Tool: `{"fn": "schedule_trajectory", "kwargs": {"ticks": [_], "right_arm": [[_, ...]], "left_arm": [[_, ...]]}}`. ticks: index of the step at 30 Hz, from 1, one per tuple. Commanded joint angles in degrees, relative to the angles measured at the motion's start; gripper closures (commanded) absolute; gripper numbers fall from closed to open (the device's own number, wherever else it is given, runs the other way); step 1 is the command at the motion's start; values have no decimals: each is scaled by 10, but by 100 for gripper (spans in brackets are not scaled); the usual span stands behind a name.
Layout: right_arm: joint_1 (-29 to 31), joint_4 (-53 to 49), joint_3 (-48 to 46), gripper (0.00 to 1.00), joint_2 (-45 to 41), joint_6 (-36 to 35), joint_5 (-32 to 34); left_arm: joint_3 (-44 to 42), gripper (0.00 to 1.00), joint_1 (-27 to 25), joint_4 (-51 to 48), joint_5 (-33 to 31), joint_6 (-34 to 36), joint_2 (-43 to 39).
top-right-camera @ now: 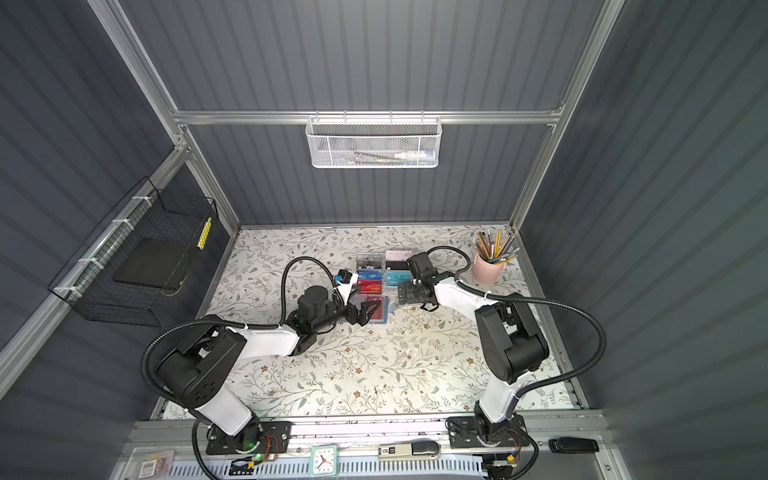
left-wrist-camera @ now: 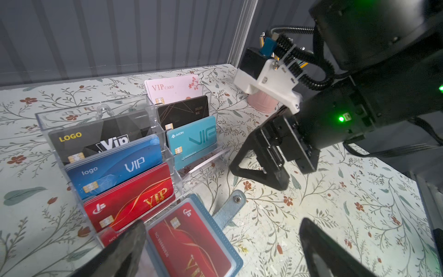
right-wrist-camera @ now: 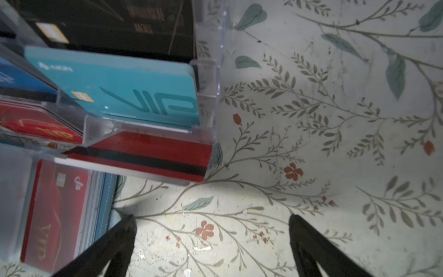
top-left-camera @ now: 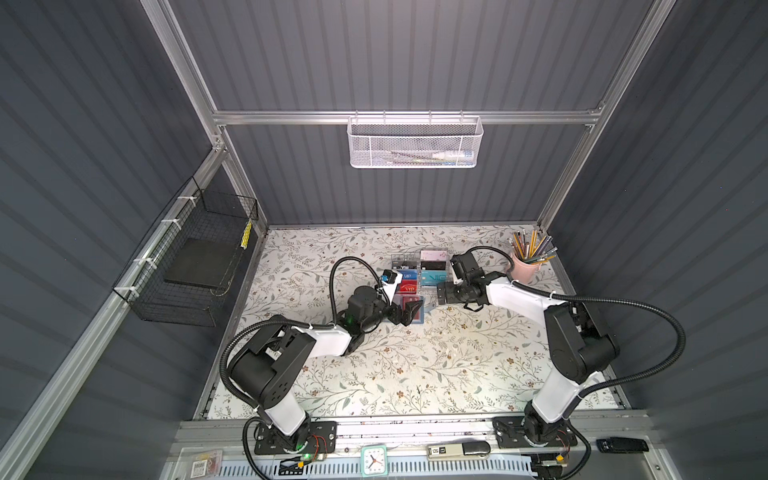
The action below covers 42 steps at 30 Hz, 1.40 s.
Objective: Take the credit cards out of the card holder
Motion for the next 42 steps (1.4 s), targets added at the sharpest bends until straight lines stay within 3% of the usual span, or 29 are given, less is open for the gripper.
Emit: {"fn": "schedule_trajectory", "kwargs": {"ticks": [1, 14, 22, 33, 37, 42], "right_arm": [[3, -3, 23, 1, 15, 1, 23], [3, 1, 92, 1, 69, 5, 51], [2, 15, 91, 1, 67, 5, 52], [5, 35, 3, 1, -54, 34, 13], [12, 51, -54, 1, -109, 51, -18], [23, 108, -126, 1, -149, 99, -84]], "left_arm": [[-1, 0, -3, -3, -13, -3, -2], [47, 0, -3, -167, -74, 48, -28], [86, 0, -3, -243, -173, 119, -34], [109, 0, -3, -292, -288, 148, -70], [146, 0, -3, -371, -282, 132, -52], [123, 0, -3, -375, -269, 92, -73]]}}
